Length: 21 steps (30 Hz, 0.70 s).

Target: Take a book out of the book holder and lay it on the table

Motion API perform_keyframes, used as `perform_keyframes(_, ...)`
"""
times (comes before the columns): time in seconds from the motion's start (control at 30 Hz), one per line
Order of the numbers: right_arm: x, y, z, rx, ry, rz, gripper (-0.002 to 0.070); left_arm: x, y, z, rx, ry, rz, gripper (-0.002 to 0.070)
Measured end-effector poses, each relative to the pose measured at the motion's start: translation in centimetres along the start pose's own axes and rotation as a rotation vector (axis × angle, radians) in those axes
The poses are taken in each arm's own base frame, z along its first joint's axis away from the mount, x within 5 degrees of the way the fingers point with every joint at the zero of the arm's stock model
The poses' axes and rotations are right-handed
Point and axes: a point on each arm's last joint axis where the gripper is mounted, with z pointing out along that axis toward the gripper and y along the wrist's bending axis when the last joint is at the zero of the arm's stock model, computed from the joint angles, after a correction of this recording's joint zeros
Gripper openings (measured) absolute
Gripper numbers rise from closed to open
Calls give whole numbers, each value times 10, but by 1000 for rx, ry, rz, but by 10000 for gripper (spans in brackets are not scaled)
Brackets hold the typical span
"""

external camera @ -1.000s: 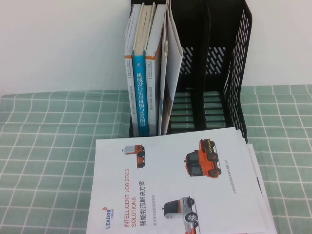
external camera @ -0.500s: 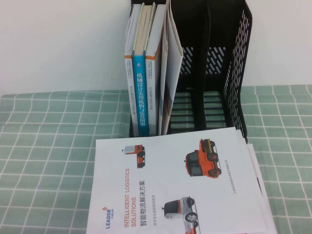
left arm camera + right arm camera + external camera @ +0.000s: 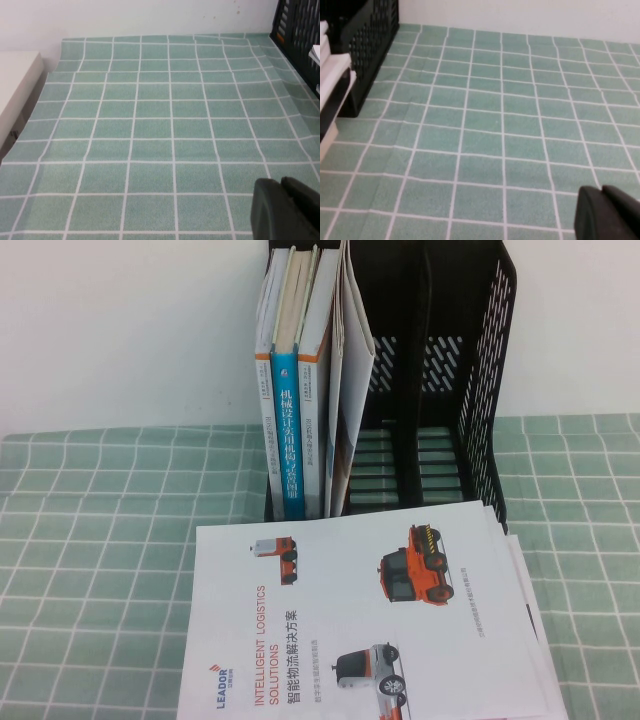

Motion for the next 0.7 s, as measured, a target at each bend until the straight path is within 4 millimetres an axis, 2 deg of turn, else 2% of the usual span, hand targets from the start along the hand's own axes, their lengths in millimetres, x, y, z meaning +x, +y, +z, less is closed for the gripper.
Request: perform_keyframes(0.7,0,-1,0,12,2,-27,-2,0,0,0,0,0,2,-1)
